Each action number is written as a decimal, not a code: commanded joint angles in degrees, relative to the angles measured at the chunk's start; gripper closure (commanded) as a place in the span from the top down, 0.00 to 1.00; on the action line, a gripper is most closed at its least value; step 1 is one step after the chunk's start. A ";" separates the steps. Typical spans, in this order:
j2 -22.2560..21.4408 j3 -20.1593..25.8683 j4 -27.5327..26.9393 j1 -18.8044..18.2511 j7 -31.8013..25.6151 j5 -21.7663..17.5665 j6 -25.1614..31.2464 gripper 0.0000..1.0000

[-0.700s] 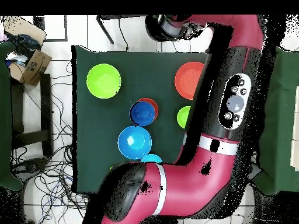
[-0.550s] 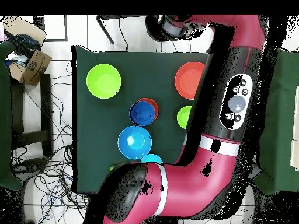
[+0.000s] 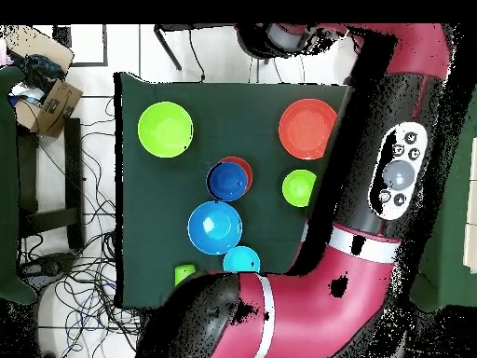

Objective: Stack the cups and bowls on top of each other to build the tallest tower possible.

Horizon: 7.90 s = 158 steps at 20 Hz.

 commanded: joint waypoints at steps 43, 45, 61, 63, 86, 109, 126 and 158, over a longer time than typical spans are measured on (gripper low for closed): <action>-1.05 1.22 23.57 -4.22 -13.84 -2.61 -17.50 1.00; -0.87 1.28 23.14 -4.19 -13.94 -2.62 -16.80 1.00; -0.87 0.29 26.11 -3.66 -10.73 -2.39 -18.54 1.00; -0.93 0.27 26.10 -3.66 -10.89 -2.45 -18.50 1.00; 1.52 0.51 15.50 0.31 -2.13 -1.85 -10.36 1.00; 11.94 -4.94 1.16 12.75 23.45 -2.83 -4.40 1.00; 13.34 -11.79 5.91 14.05 16.52 -2.41 -10.04 1.00; 16.48 -13.39 12.58 15.04 17.56 8.09 -14.09 1.00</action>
